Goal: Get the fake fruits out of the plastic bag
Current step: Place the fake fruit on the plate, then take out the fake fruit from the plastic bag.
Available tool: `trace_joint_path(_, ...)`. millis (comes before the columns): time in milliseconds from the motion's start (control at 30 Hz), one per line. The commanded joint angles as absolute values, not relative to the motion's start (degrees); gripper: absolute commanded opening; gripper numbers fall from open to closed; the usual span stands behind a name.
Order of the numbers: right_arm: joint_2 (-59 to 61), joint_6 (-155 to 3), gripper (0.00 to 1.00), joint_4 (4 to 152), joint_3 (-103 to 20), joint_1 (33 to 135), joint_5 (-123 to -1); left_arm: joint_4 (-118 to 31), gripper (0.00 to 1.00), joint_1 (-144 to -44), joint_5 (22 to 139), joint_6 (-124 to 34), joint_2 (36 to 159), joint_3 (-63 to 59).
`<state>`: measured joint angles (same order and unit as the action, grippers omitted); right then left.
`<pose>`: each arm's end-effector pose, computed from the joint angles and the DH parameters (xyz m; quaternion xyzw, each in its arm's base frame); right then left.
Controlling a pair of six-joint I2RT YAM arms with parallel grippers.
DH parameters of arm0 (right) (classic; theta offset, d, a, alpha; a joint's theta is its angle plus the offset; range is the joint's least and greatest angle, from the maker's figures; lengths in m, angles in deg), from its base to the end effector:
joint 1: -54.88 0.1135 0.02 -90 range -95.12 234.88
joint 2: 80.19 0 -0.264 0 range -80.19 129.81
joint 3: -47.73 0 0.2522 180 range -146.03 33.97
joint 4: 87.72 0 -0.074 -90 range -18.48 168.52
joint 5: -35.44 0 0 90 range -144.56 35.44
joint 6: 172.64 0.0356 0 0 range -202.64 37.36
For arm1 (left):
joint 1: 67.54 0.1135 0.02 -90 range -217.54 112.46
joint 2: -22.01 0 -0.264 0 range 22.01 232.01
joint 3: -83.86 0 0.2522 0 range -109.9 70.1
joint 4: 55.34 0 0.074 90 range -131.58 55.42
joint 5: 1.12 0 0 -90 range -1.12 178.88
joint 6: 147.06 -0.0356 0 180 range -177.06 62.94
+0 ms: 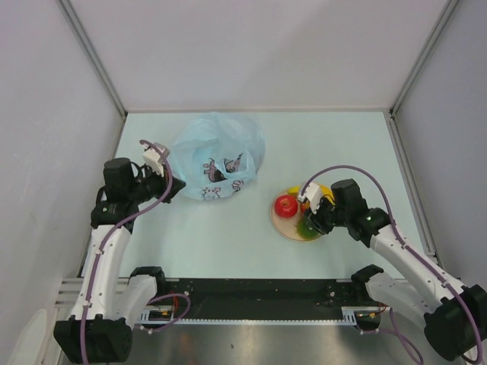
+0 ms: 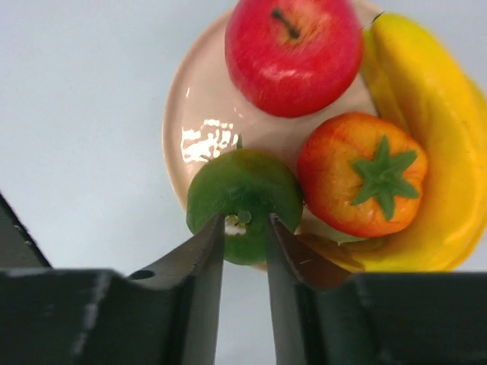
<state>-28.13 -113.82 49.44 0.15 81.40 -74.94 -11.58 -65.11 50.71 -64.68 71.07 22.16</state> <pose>0.1572 0.0923 0.2231 -0.4987 0.7719 0.1501 0.3646 0.1812 -0.0143 0.3154 0.1978 0.8149 -0.2430 0.4877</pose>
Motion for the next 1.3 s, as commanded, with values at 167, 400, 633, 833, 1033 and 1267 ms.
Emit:
trace_joint_path(167, -23.69, -102.33, 0.5, 58.81, -13.66, 91.25, -71.37, -12.14, 0.0, -65.61, 47.22, -65.59, 69.91, 18.42)
trace_joint_path(400, -9.53, -109.88, 0.44, 67.7, -16.04, 93.72, -72.9, -5.28, 0.0, -67.02, 48.71, -70.15, 75.17, 11.05)
trace_joint_path(633, -1.53, -120.35, 0.29, 67.08, -17.62, 98.29, -73.9, -4.49, 0.01, -67.1, 56.36, -71.57, 80.71, 5.77)
trace_joint_path(833, 2.78, -120.53, 0.26, 70.43, -17.8, 97.33, -69.42, -3.96, 0.0, -67.1, 56.01, -72.44, 83.79, 3.22)
trace_joint_path(1033, 4.1, -121.14, 0.24, 69.73, -17.98, 95.84, -67.92, -5.1, 0.0, -67.1, 54.61, -72.01, 85.29, 2.69)
trace_joint_path(1267, 5.15, -124.12, 0.24, 66.66, -19.38, 95.92, -66.69, -4.22, 0.0, -67.02, 53.11, -73.23, 84.33, 4.0)
